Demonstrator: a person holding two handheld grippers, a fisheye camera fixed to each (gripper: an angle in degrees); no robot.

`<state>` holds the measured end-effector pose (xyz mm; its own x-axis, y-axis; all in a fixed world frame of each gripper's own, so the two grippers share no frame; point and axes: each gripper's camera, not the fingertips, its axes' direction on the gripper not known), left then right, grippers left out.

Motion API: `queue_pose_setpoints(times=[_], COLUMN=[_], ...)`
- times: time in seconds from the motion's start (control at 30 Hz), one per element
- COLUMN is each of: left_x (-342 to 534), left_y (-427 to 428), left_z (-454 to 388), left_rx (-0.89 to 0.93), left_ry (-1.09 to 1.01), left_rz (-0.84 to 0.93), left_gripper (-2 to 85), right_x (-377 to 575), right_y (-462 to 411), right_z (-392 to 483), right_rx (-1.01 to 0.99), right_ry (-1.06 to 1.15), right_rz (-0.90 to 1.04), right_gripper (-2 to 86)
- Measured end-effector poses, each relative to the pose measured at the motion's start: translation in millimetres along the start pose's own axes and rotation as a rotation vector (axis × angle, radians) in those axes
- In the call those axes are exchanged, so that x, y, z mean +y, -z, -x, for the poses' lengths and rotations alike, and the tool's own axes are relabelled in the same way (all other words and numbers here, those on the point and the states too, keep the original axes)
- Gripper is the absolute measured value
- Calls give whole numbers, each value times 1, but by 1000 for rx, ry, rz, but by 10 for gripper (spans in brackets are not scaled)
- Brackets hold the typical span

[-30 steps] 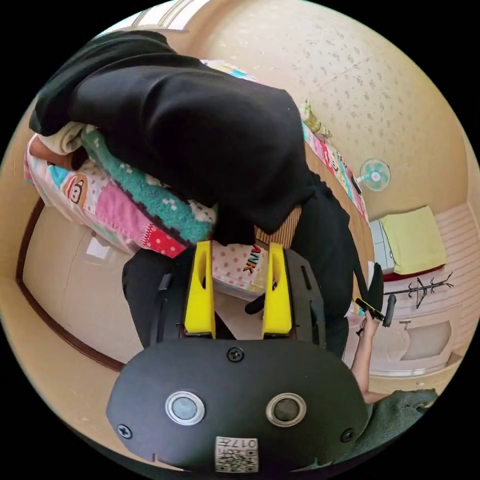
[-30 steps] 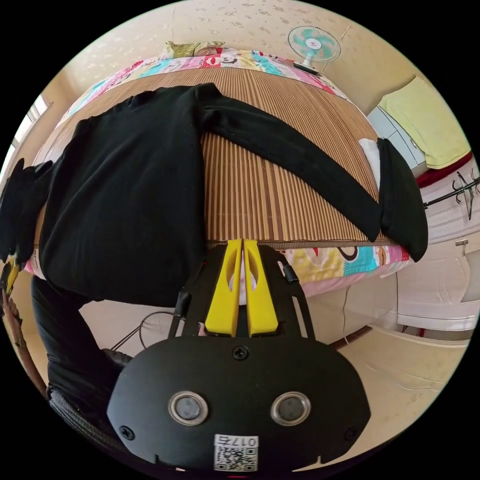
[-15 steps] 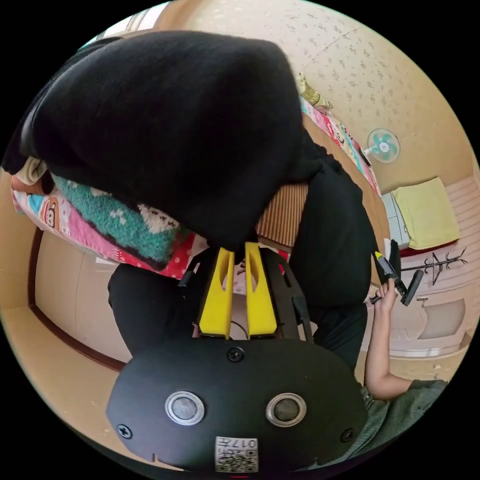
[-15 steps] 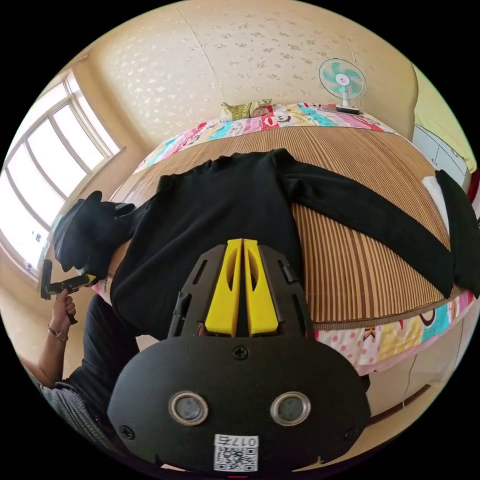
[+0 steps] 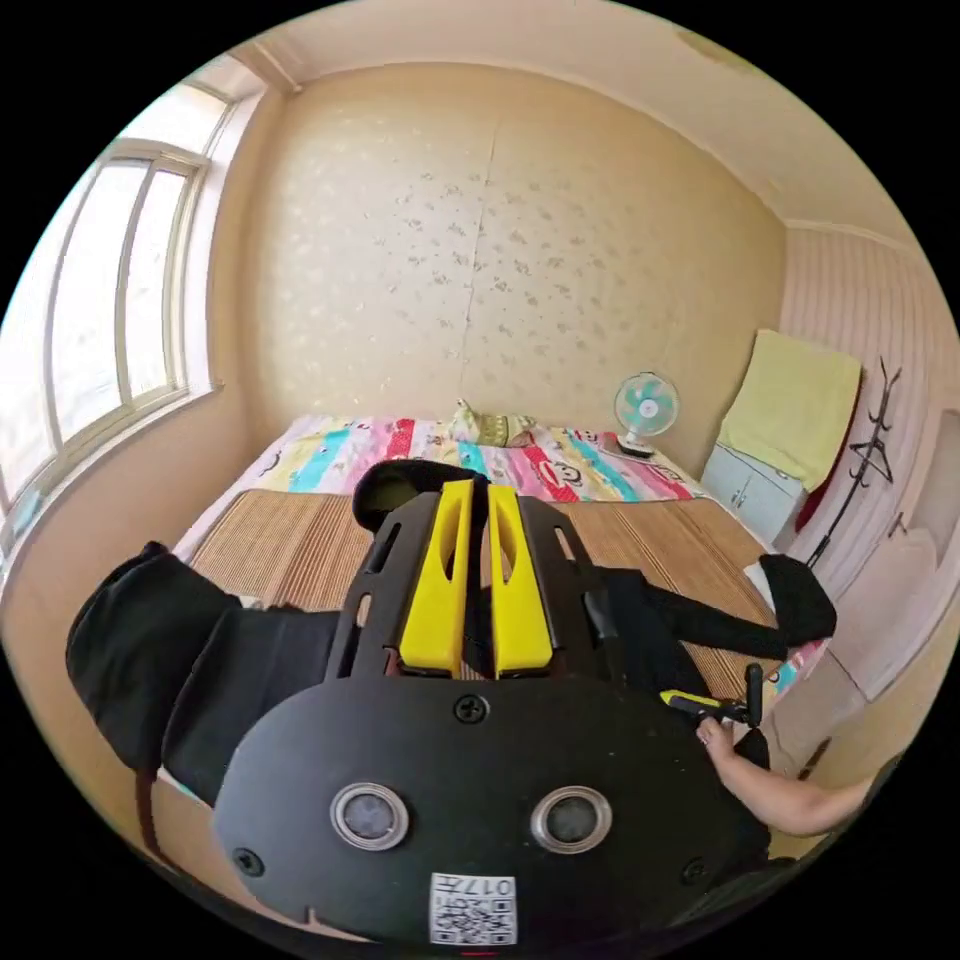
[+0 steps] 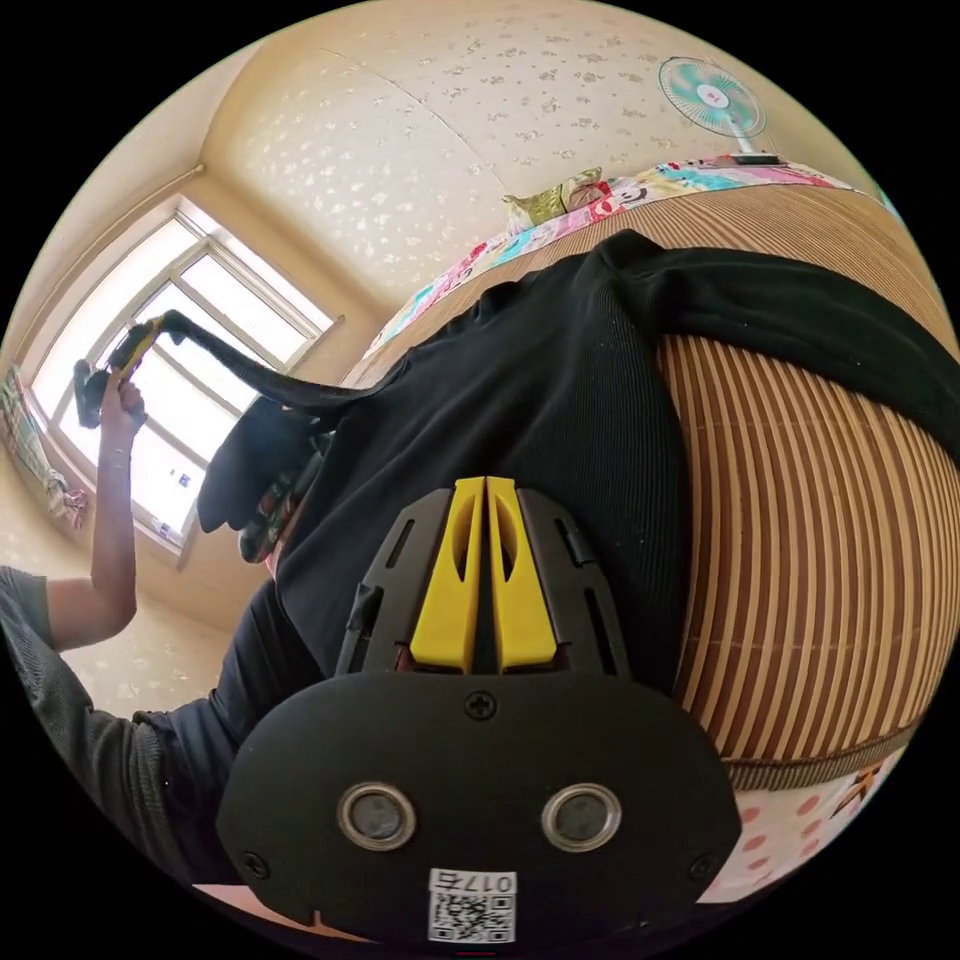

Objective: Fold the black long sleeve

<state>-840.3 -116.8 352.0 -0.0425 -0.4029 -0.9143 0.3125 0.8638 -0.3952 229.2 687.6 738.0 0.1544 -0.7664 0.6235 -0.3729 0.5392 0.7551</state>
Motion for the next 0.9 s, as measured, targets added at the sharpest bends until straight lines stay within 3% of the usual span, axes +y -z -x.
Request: queue_pose_setpoints(times=[0.03, 0.1, 0.17, 0.23, 0.33, 0.43, 0.5, 0.57, 0.67, 0.9], left_x=[-12, -37, -30, -12, 47, 131, 191, 225, 265, 286], left_y=[-15, -83, -130, -174, -238, -281, -288, -291, -300, -221], left_z=[-25, -126, -170, -184, -156, -104, -59, -36, -13, 31], left_rx=[51, 327, 538, 630, 705, 572, 366, 272, 133, 92], left_ry=[-73, -397, -462, -402, -147, 83, 193, 213, 150, 317], left_rz=[8, 132, 215, 301, 444, 597, 634, 647, 756, 577], left_gripper=[42, 60, 77, 104, 153, 153, 151, 131, 23, -9], right_x=[-1, -2, -5, -9, -14, -22, -27, -33, -43, -69], right_y=[8, 20, 35, 45, 60, 72, 78, 85, 93, 115], right_z=[-5, -13, -24, -31, -46, -58, -63, -68, -74, -93], right_rx=[-14, -45, -80, -98, -150, -191, -195, -196, -200, -245], right_ry=[-4, -17, -38, -46, -64, -76, -76, -74, -77, -219], right_rz=[1, -3, -7, -3, -3, 0, 2, 1, 1, -1], right_gripper=[4, 3, 3, 2, 2, 3, 3, 2, 3, 9])
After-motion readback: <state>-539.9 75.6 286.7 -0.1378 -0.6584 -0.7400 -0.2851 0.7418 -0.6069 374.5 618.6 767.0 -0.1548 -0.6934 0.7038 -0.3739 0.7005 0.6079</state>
